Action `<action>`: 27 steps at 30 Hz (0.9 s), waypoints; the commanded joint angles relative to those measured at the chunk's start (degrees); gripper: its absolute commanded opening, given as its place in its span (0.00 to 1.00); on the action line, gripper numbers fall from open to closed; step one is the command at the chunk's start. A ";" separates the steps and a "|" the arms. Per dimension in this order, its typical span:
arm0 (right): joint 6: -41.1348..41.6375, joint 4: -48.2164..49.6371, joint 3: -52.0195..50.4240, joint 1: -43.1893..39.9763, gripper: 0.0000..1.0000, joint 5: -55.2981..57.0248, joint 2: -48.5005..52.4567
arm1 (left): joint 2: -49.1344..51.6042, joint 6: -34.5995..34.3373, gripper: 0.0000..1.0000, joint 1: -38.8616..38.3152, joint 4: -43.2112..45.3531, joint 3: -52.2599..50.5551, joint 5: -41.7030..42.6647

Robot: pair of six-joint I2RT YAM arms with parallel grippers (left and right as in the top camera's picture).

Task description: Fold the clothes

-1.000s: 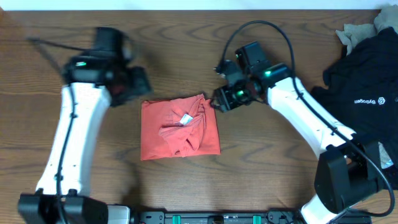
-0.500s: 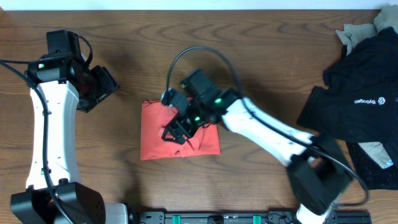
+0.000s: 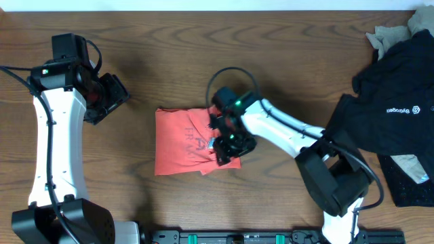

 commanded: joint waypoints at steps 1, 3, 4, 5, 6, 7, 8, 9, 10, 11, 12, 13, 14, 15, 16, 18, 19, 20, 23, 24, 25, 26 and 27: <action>2.34 -1.64 0.11 -2.78 0.59 6.10 -1.20 | 0.52 -0.63 0.66 -1.22 -0.17 -1.29 -0.07; 6.25 -2.56 0.11 -4.39 0.59 11.30 -1.20 | 0.55 -0.22 0.66 -2.34 0.09 -2.36 -0.11; 7.41 -2.78 0.11 -5.11 0.59 12.92 -1.20 | 0.55 -0.15 0.66 -2.82 0.24 -2.91 -0.11; 8.17 -3.17 0.20 -5.92 0.59 13.99 -1.22 | 0.55 -0.04 0.67 -3.43 0.66 -3.74 -0.09; 8.85 -3.72 0.39 -6.73 0.60 14.27 -1.27 | 0.55 -0.04 0.69 -3.98 1.22 -4.59 -0.09; 9.49 -4.37 0.66 -7.65 0.60 14.23 -1.42 | 0.55 -0.04 0.71 -4.72 1.99 -5.73 -0.09; 9.90 -4.72 0.83 -8.17 0.60 14.14 -1.64 | 0.55 -0.02 0.72 -5.16 2.54 -6.47 -0.09; 9.86 -5.03 1.09 -8.74 0.60 13.66 -2.05 | 0.55 0.07 0.74 -5.70 3.34 -7.43 -0.09; 9.38 -5.07 1.64 -9.33 0.60 12.37 -2.91 | 0.55 0.42 0.75 -6.34 4.44 -8.57 -0.07; 8.37 -4.94 2.32 -9.68 0.61 10.69 -3.87 | 0.55 0.52 0.76 -6.88 5.57 -9.57 -0.09; 7.26 -4.42 3.02 -9.84 0.61 8.83 -4.79 | 0.59 0.66 0.76 -7.30 6.60 -10.36 -0.07; 5.16 -3.21 3.89 -9.84 0.62 6.05 -5.88 | 0.59 0.66 0.77 -7.78 7.80 -11.19 -0.07; 3.32 -1.64 4.59 -9.81 0.64 3.50 -6.78 | 0.63 0.66 0.77 -8.17 8.81 -11.76 -0.09; 1.97 0.66 5.20 -9.68 0.68 0.83 -7.63 | 0.66 0.63 0.78 -8.59 10.10 -12.46 -0.07; 1.68 3.37 5.53 -9.46 0.72 -0.81 -8.28 | 0.76 0.63 0.78 -9.01 11.50 -13.14 -0.07; 1.86 8.87 5.57 -8.92 0.72 -0.81 -8.66 | 1.20 0.61 0.78 -9.68 13.84 -14.05 -0.07; 1.88 11.04 5.55 -8.66 0.72 -0.70 -8.52 | 1.57 0.61 0.78 -9.99 14.80 -14.36 -0.09; 1.88 13.49 5.42 -8.37 0.72 -0.31 -7.96 | 1.99 0.61 0.78 -10.23 15.32 -14.47 -0.07; 2.99 18.62 5.40 -7.30 0.71 -0.07 -5.55 | 4.11 0.61 0.78 -11.06 16.28 -14.47 -0.07; 3.45 19.41 5.40 -6.99 0.71 0.44 -4.57 | 4.90 0.61 0.78 -11.26 16.48 -14.47 -0.09; 4.35 20.00 5.40 -6.64 0.71 1.40 -3.45 | 5.73 0.59 0.78 -11.50 16.70 -14.47 -0.07; 5.55 20.55 5.40 -6.32 0.70 2.89 -1.99 | 6.64 0.59 0.78 -11.69 16.90 -14.47 -0.07; 6.49 20.79 5.40 -6.14 0.70 3.89 -1.01 | 7.61 0.59 0.78 -11.91 17.11 -14.47 -0.07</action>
